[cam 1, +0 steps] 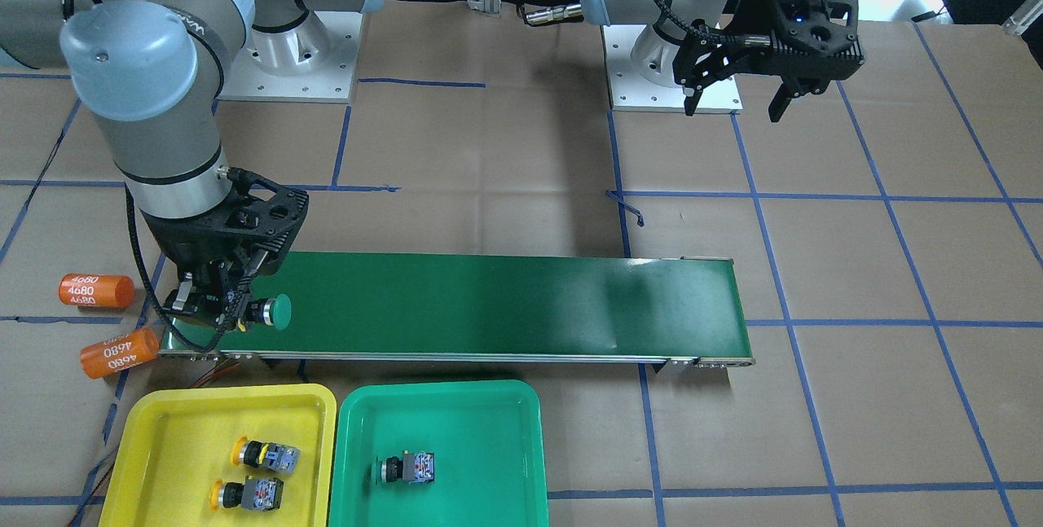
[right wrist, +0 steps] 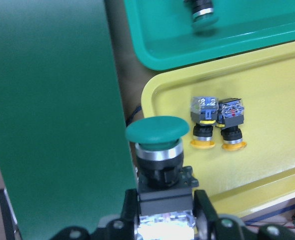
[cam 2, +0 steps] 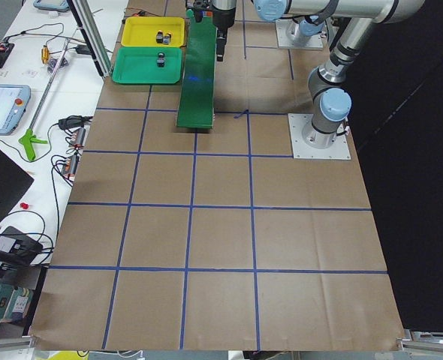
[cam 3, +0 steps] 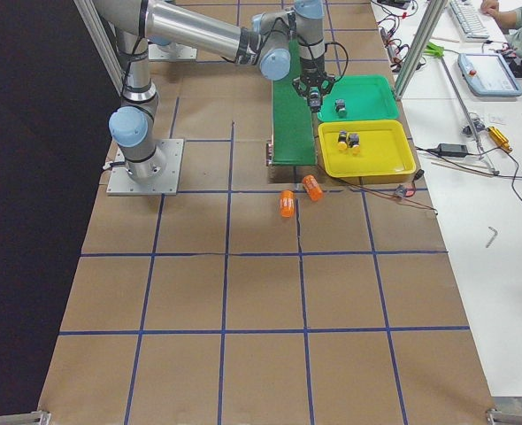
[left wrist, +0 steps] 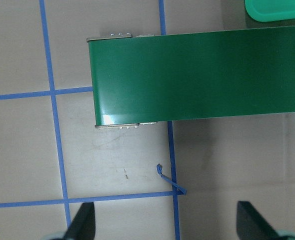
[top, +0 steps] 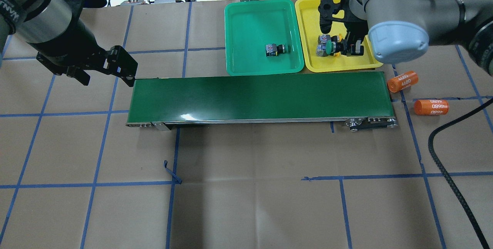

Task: Sort buttons by color to trays
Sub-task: 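Lift the green-capped button and carry it over the green tray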

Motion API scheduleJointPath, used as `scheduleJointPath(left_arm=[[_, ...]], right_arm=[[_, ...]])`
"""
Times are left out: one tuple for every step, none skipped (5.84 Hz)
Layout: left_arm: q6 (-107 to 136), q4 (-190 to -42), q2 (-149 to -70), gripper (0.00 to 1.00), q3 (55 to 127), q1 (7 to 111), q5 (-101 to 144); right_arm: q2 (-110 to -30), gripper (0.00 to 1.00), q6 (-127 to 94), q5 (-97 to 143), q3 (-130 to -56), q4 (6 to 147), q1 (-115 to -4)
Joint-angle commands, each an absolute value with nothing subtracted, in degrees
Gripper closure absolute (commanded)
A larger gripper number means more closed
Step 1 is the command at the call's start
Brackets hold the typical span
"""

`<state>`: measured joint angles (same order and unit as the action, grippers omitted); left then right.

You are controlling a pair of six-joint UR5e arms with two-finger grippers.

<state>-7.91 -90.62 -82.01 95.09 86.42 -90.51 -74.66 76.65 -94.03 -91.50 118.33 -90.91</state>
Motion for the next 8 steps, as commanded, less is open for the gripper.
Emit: scheduleJointPath(left_arm=[[-7.9,-90.6,-82.0,0.02,95.1,86.4,-90.5],[-7.9,-90.6,-82.0,0.02,95.1,86.4,-90.5],[-7.9,-90.5,-82.0,0.02,95.1,86.5,-90.5],[-7.9,-90.6,-82.0,0.02,95.1,86.5,-90.5],[-7.9,-90.6,-82.0,0.02,95.1,86.5,-90.5],[-7.9,-90.6,-82.0,0.02,95.1,86.5,-90.5],[-7.9,-90.6,-82.0,0.02,95.1,86.5,-90.5],[-7.9,-90.6,-82.0,0.02,95.1,86.5,-90.5]], right_arm=[[-64.6,0.9,62.0,-91.7,-81.6,117.3,-93.2],[-57.7,0.89,60.2,-91.8,-74.0,117.3,-95.8],[-50.5,0.87,60.9,-91.8,-64.2,116.4,-98.4],[-44.8,0.87,63.2,-91.9,-55.6,114.0,-100.1],[-41.2,0.87,71.5,-91.9,-52.3,114.3,-100.1],[-39.3,0.88,76.7,-91.9,-52.1,115.6,-100.1],[-37.3,0.87,79.3,-91.9,-52.3,117.6,-100.1],[-36.5,0.36,79.7,-91.7,-52.3,117.6,-100.1]])
